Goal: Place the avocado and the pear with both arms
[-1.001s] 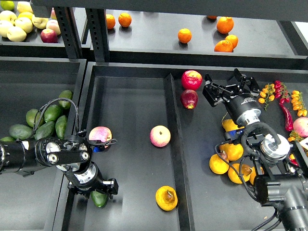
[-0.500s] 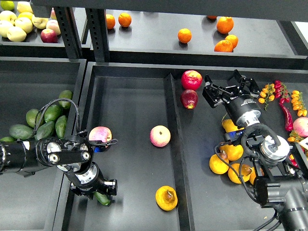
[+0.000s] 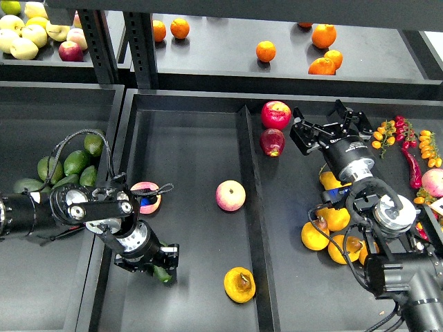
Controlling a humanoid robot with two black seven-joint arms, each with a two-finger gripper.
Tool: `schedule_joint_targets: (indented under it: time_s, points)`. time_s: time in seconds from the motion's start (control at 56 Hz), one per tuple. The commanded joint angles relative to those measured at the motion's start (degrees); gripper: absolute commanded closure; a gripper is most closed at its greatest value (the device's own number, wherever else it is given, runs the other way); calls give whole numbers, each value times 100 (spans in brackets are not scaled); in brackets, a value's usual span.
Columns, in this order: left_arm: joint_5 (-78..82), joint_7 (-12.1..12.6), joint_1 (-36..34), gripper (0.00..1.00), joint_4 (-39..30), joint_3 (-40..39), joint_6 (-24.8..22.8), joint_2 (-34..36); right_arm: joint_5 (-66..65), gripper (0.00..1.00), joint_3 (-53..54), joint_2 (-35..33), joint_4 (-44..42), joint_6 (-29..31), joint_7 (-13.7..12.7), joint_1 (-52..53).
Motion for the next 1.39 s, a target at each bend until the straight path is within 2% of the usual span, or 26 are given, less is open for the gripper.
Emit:
schedule_joint_targets:
  time_s: [0.0, 0.214, 0.304, 0.572, 0.912, 1.197, 1.305, 1.376]
  points:
    - [-98, 0, -246, 77, 1, -159, 0, 252, 0, 0, -7, 0, 73, 0, 8, -21]
    - [-291, 0, -616, 76, 115, -159, 0, 929, 0, 0, -7, 0, 125, 0, -1, -47]
    - [-291, 0, -598, 76, 316, -159, 0, 1384, 0, 0, -25, 0, 160, 0, -1, -47]
    - [-247, 0, -361, 74, 642, -168, 0, 2080, 0, 0, -25, 0, 169, 0, -1, -56]
    - [-98, 0, 483, 72, 985, -572, 0, 2125, 0, 0, -25, 0, 213, 9, -1, -109]
    - [-1, 0, 826, 65, 1257, -862, 0, 1958, 9, 0, -16, 0, 222, 9, -1, -135]
    - [-1, 0, 861, 61, 1319, -871, 0, 1896, 9, 0, -25, 0, 240, 9, -1, -162]
    - [-1, 0, 861, 54, 1328, -880, 0, 1870, 9, 0, -25, 0, 266, 17, -1, -188]
